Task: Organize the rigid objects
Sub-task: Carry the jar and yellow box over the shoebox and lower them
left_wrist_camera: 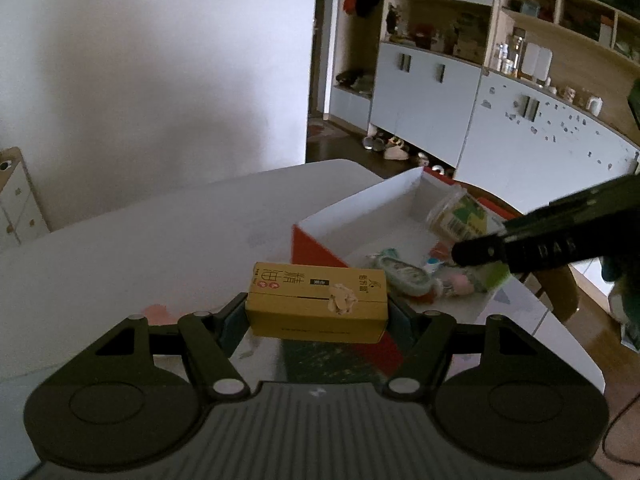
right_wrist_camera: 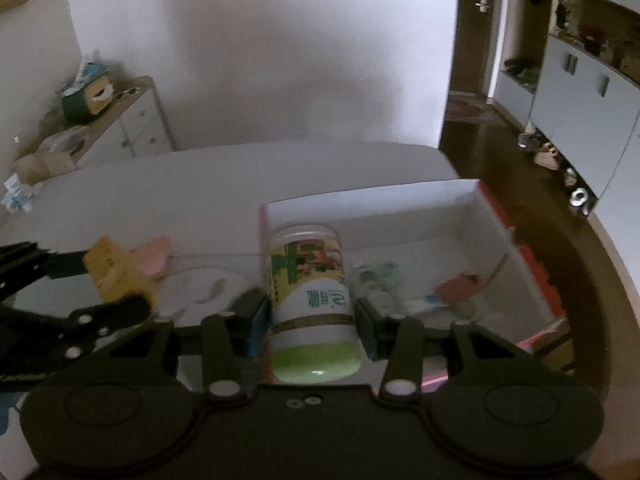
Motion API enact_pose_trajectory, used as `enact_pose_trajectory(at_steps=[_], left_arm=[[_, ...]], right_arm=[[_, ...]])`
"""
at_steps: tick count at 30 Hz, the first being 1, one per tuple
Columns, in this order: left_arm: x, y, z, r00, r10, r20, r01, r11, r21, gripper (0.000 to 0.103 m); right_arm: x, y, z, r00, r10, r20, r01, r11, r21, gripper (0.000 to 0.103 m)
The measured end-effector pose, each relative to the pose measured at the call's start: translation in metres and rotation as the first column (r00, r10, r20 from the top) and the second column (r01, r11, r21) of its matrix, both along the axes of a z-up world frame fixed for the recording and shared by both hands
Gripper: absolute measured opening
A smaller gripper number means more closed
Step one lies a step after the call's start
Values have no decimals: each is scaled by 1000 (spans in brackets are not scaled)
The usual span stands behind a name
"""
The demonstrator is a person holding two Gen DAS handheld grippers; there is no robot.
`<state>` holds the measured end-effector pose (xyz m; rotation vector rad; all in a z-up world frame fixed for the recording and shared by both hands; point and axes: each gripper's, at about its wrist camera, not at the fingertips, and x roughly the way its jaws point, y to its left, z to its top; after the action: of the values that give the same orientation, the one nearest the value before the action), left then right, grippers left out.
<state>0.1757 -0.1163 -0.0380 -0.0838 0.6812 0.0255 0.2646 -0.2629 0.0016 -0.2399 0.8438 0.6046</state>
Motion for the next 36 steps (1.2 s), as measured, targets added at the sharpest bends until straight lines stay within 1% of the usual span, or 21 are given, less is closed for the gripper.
enact_pose_trajectory(at_steps=[6, 10, 19, 23, 28, 33, 36], left_arm=[[27, -32, -2, 999, -22, -31, 22, 1000, 7, 71], [50, -57, -8, 997, -34, -72, 35, 999, 19, 71], [107, -101, -28, 984, -60, -168, 63, 998, 13, 71], [130, -115, -38, 973, -63, -222, 70, 997, 24, 71], [159, -123, -51, 955, -39, -293, 46, 999, 16, 71], [177, -130, -66, 933, -28, -358, 39, 999, 24, 71], [184, -134, -75, 918, -20, -395, 36, 999, 34, 71]], right_arm=[[31, -32, -4, 999, -33, 6, 33, 999, -7, 46], [50, -48, -13, 999, -43, 0, 43, 999, -15, 46], [85, -63, -32, 999, -44, -26, 44, 999, -29, 46], [102, -65, -40, 998, -41, -40, 40, 999, -37, 46], [126, -63, -51, 998, -34, -51, 31, 998, -55, 46], [145, -54, -66, 996, -39, -77, 33, 997, -72, 46], [153, -47, -76, 995, -24, -95, 15, 995, -96, 46]])
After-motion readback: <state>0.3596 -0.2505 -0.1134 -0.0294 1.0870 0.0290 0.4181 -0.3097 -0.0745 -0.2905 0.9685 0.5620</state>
